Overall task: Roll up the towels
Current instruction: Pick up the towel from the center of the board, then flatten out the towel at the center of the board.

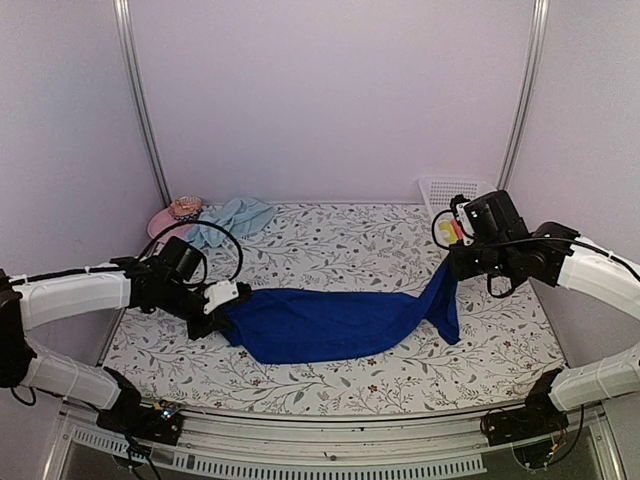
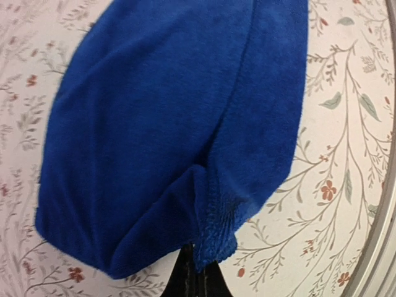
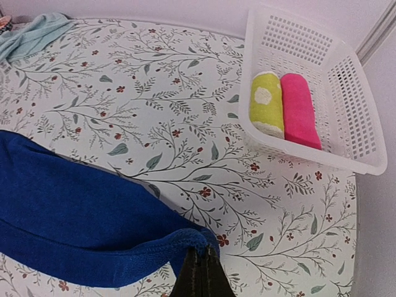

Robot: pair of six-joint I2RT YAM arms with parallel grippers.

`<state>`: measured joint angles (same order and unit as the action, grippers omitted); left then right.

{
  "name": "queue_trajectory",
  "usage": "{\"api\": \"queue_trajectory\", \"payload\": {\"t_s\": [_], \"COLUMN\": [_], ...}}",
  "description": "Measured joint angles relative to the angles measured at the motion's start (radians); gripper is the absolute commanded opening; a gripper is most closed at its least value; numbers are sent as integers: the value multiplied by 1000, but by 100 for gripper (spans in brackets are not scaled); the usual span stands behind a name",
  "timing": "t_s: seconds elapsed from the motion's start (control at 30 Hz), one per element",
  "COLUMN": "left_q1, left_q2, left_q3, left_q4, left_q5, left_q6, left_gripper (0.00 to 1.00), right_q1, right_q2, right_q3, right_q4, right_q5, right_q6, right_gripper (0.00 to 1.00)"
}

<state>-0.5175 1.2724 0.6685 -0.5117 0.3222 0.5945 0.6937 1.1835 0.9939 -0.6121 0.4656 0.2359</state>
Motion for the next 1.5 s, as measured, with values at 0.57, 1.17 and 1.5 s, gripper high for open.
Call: {"api": "queue_trajectory", "payload": {"t_s": [0.57, 1.17, 1.5], "left_q1": [163, 164, 248], "left_q2": [-403, -527, 26], "left_q3": [231, 324, 170], "left_q4": [-5, -114, 124], "left_q5": [-519, -540, -567], "left_q6": [60, 106, 150], "left_gripper": [0, 0, 0], "right_q1": [0, -2, -173], "right_q2": [-327, -325, 276], "right_q3": [43, 125, 105], "right_q4": [-5, 44, 253], "right_q5": [-299, -220, -125], "right_q6": [-402, -476, -483], "right_gripper": [1, 1, 1]}}
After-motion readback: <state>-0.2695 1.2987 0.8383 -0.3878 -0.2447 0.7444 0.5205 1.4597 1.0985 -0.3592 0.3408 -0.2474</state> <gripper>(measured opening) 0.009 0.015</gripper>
